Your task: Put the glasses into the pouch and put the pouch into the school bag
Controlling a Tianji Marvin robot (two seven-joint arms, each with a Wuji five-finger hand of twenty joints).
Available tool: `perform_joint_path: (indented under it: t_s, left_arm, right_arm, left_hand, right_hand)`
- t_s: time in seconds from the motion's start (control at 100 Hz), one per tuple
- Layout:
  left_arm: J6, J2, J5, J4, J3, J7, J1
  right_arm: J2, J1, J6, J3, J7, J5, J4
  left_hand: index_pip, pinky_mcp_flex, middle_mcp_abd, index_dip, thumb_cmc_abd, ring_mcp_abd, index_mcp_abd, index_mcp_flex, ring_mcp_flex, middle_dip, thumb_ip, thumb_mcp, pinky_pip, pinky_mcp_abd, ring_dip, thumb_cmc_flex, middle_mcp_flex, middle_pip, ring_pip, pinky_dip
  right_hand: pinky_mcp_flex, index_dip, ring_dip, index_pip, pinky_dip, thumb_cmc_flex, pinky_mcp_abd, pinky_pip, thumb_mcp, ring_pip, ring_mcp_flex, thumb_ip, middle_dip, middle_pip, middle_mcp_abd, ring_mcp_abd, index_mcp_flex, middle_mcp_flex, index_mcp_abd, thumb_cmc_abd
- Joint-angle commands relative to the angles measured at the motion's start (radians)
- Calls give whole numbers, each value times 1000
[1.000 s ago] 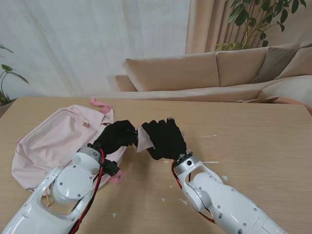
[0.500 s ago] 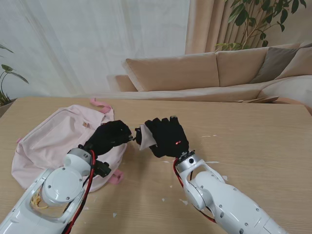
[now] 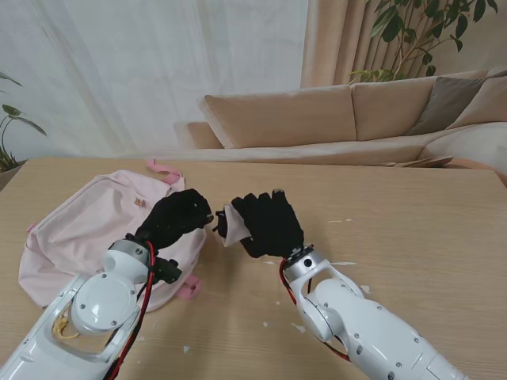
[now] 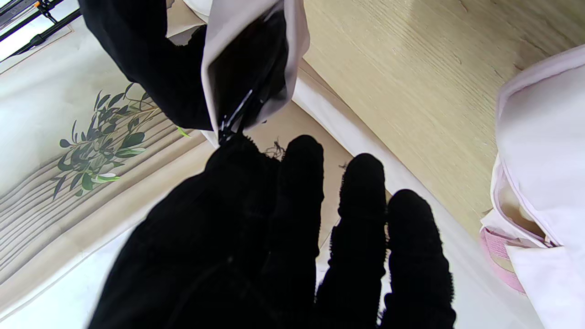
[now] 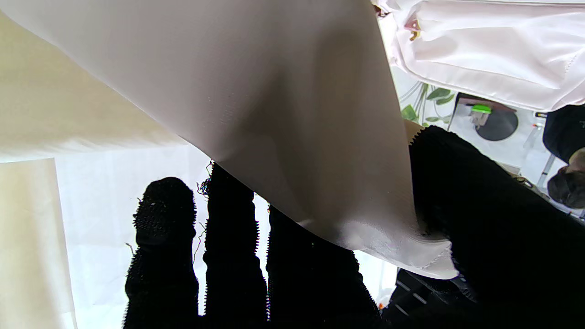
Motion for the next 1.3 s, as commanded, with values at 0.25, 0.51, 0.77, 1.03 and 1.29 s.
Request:
perform_joint_path:
  t_s: [0.25,0.51,0.77,1.03,1.29]
  left_arm:
    - [23,-11,8,0,27,1,-18]
    - [52,-11,36,12,54,4,-41]
    - [66,-12,35,20,80,3,-57]
    - [60,-8,20,12,68,-16,-47]
    - [27,6,57,-17,9,-54,-3]
  right_arm:
    - [-2,6,-3,-15,5,-6,2]
    - [-3,7,-4,-20,-7,-8,1]
    - [-8,13,-3,-28,-16,1,2]
    - [-7,12,3,-21,-9,2,1]
    - [-7,7,10,-8,5,3,1]
  left_hand:
    - [100,16,-49,62,-26,-26,-32,-11,29,47,-14,42,46,-24,36,-32,21,108,63,43]
    - [121,24,-54,80,-29,-30,-23,-14,33,53,-15,51,50,-28,42,-32,21,139,74,49]
    - [105,34,-36,69,-39,-14,13,7,51,38,-18,71,52,-12,40,-31,41,136,74,53]
    - [-13,-1,-3,-15,-23,-4,15,12,7,-22,-19,42,27,-19,11,-51,6,22,17,41]
    - [-107,-38,2,-90,-9,-16,-19,-1,-40,-24,-20,32,16,-39,8,-48,-49,-36,-14,38]
  right_hand:
    - [-4,5,4,11,13,1,-1,4,35,-4,2,39,0,5,8,5,19,-4,-31,28]
    - [-4,5,4,12,13,2,-1,4,35,-5,1,38,1,5,9,4,19,-3,-32,28]
    - [-2,6,5,14,13,6,-2,4,38,-3,4,39,1,6,8,5,23,1,-33,30]
    - [0,5,4,13,13,10,0,4,41,-5,6,40,0,4,8,4,24,2,-32,32]
    - [-1,5,4,12,13,11,0,4,42,-5,4,40,0,4,8,5,24,2,-32,32]
